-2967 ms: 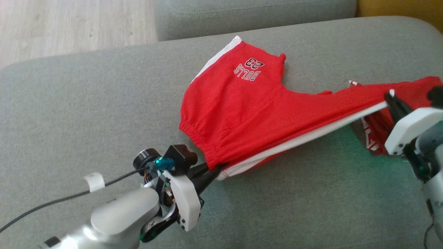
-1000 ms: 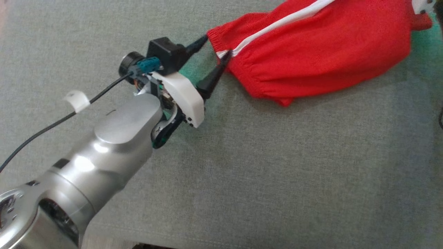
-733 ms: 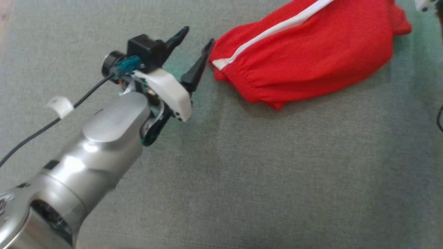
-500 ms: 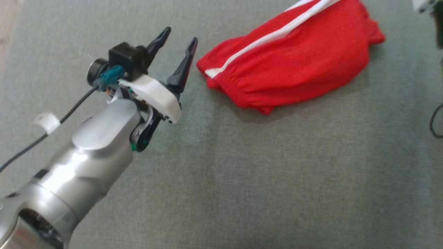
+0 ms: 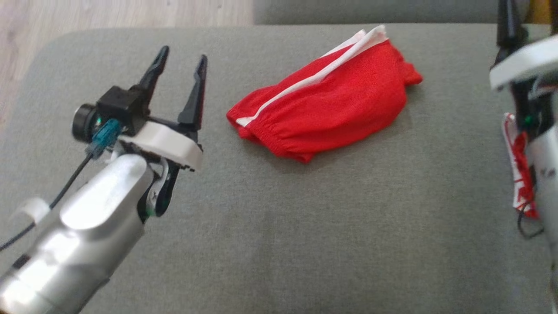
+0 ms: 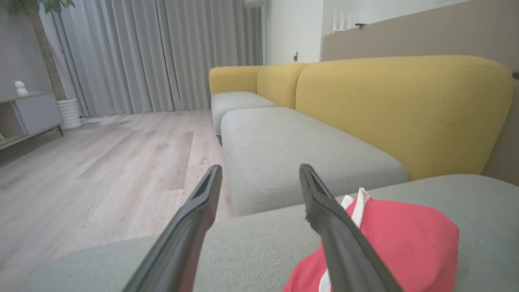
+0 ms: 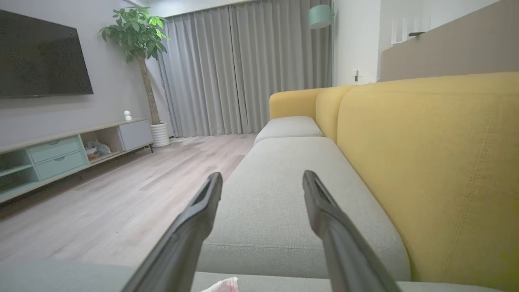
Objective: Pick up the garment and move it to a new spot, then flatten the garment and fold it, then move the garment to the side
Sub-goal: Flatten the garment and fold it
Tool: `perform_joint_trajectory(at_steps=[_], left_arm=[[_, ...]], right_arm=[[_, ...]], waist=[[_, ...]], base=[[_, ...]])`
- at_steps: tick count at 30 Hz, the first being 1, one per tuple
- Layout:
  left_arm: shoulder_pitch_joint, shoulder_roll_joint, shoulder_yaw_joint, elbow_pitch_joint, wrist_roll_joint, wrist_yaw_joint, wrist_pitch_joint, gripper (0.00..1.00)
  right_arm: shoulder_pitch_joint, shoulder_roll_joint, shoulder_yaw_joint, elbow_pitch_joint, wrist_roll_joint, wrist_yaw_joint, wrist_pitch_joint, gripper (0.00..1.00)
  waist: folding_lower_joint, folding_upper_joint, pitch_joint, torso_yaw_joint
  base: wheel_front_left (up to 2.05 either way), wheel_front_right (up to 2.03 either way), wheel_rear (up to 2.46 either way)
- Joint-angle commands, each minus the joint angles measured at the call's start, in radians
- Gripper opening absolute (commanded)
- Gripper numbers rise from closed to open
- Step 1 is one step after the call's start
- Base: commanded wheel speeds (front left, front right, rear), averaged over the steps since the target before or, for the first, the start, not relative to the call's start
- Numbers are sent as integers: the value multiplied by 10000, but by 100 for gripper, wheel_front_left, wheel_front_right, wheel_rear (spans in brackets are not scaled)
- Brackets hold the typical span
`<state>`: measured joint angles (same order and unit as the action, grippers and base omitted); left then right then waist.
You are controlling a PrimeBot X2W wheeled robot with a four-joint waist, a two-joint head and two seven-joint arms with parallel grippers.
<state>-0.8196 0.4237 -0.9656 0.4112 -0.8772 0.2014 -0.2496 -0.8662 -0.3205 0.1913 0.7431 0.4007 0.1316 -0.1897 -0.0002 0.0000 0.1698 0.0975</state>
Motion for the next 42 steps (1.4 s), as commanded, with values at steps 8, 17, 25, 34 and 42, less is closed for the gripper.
perform_joint_trajectory(at_steps=[8,17,25,34,42], left_arm=[[1904,342,2457,-1707,1500,1170,-120,100],[4725,-735,4390,-1988,3025,1199,-121,100],[6034,-1735,5592,-1936,4067,532,-121,100],[6018,-2374,6424,-1719,5086,-443,-122,100],[5604,-2860,6714,-1563,5773,-948,-122,100]], right_arm=[[3011,735,-628,-2465,297,-9,-186,100],[5838,2246,-1352,-4230,-961,-9,-229,100],[7136,2685,-1531,-4885,-1221,-9,-253,100],[7113,2700,-1406,-5239,-987,-9,-189,100],[5631,2701,-2168,-5627,-1827,-9,760,100]], waist=[[2,0,-663,-586],[2,0,-783,-878],[2,0,-777,-971],[2,0,-419,-847],[2,0,538,-343]], base=[[0,0,0],[0,0,0],[0,0,0],[0,0,0],[0,0,0]])
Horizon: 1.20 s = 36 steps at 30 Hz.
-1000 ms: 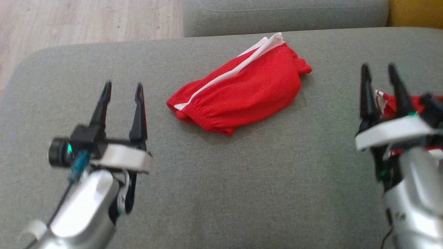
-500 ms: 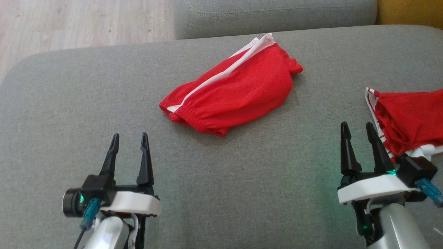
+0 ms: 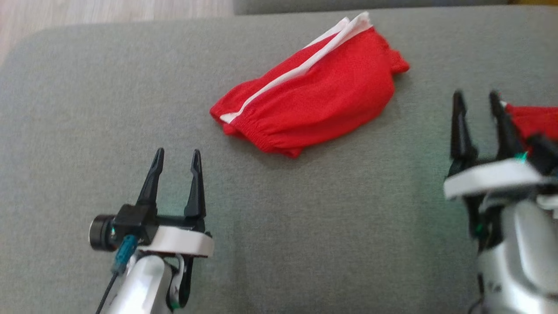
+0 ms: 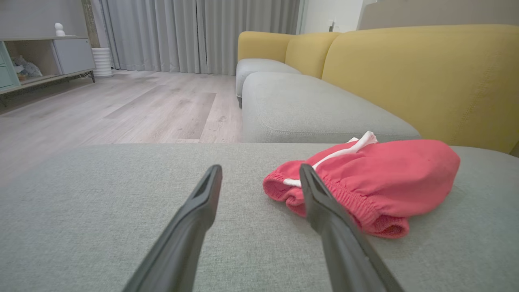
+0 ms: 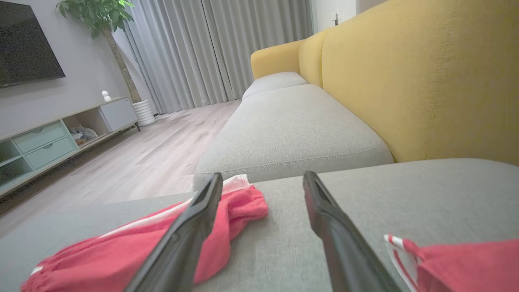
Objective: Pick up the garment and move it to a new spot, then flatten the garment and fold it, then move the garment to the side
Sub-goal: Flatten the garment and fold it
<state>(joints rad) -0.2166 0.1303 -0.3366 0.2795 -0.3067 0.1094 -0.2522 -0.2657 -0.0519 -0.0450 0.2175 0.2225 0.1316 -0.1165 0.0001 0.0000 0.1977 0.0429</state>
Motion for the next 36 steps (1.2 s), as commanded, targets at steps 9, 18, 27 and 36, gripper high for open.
perform_joint_trajectory(at_steps=[9,18,27,36], left_arm=[[-999,-335,669,-40,565,-464,-95,100],[-1444,-663,727,33,812,-747,-95,100],[-1765,-784,651,73,838,-844,-95,100],[-1987,-798,446,51,664,-700,-95,100]], right_arm=[[-3025,-597,-911,799,-117,-9,2230,100],[-5130,-1502,-1047,3601,-310,-9,3720,100],[-6142,-2163,147,5592,-164,-9,4335,100],[-6439,-2666,1784,6563,178,-9,4784,41]], waist=[[-1,0,1162,1056],[-1,0,1971,1822],[-1,0,2392,2276],[-1,0,2493,2373]], base=[[0,0,0],[0,0,0],[0,0,0],[0,0,0]])
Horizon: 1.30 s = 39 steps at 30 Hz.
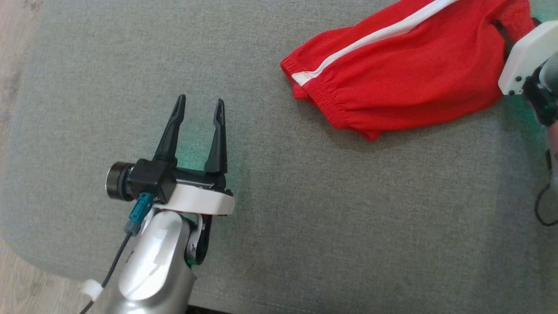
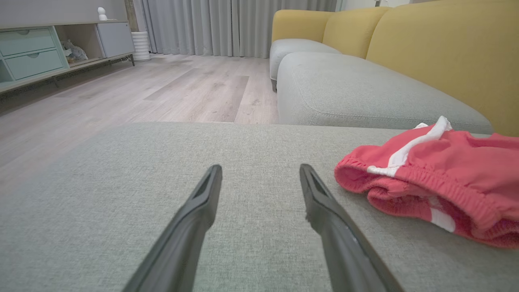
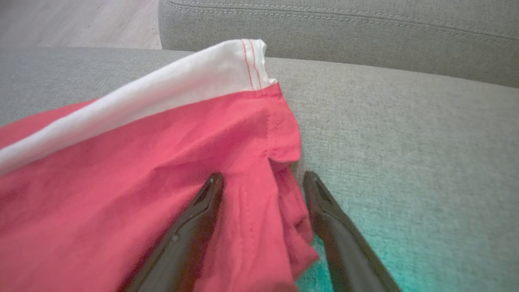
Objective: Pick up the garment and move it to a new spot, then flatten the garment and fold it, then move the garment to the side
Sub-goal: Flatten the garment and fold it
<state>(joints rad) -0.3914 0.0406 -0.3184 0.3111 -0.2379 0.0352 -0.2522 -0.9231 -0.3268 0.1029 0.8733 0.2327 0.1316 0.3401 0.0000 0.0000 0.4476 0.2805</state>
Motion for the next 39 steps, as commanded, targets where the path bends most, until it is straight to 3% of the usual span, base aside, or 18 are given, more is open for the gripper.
perform_joint_trajectory(at_steps=[1,12,20,29,39], left_arm=[[-245,99,241,-268,-36,65,-95,100],[-66,98,359,-165,78,111,-95,100],[430,97,644,-72,257,-5,-95,100],[996,97,809,-33,356,-118,-95,100],[1143,97,694,-24,452,-188,-95,100]], right_arm=[[130,48,466,60,173,-9,259,0],[497,-46,1324,-550,1429,-9,-1240,0],[2004,286,838,-1642,2250,-9,-2094,0],[4083,947,-1431,-2659,1642,-9,-2289,0],[4851,1832,-3809,-3431,794,-9,-2304,0]], waist=[[0,0,-13,-8],[0,0,-582,-512],[0,0,-1586,-1335],[0,0,-2421,-1990],[0,0,-2520,-2155]], base=[[0,0,0],[0,0,0],[0,0,0],[0,0,0],[0,0,0]])
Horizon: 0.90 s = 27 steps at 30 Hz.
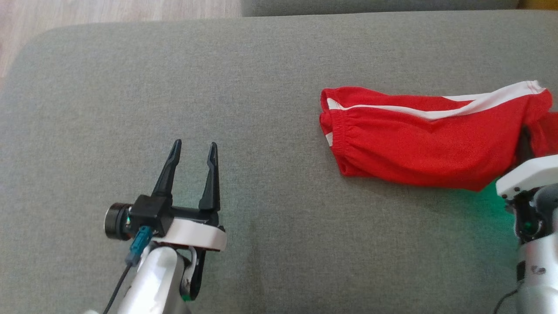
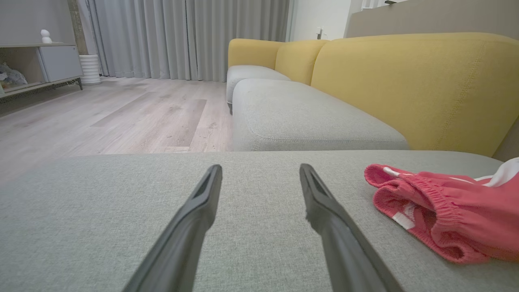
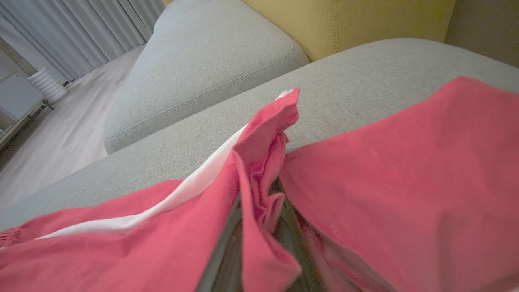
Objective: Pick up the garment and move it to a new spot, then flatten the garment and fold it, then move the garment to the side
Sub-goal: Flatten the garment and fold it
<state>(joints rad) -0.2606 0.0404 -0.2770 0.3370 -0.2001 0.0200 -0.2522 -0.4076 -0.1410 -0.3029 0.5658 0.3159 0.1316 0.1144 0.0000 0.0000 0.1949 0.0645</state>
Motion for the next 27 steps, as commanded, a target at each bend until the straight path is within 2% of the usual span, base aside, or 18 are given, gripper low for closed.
perform_joint_trajectory(at_steps=[1,6,11,19,27], left_arm=[[-175,99,267,-278,85,-46,-95,100],[-174,99,253,-199,115,-88,-95,100],[-111,99,310,-121,174,-101,-95,100],[70,99,411,-30,205,-163,-95,100],[197,99,318,-14,212,-185,-95,100]], right_arm=[[-327,50,150,-418,-93,-9,-14,0],[-482,358,13,-772,-145,-9,9,0],[-496,645,458,-1249,66,-9,-36,0],[-457,894,1892,-1771,687,-9,-24,0],[-621,905,3566,-1238,1610,-9,-446,0]], waist=[[0,0,12,11],[0,0,-74,100],[0,0,-354,268],[0,0,-741,588],[0,0,-849,990]], base=[[0,0,0],[0,0,0],[0,0,0],[0,0,0],[0,0,0]])
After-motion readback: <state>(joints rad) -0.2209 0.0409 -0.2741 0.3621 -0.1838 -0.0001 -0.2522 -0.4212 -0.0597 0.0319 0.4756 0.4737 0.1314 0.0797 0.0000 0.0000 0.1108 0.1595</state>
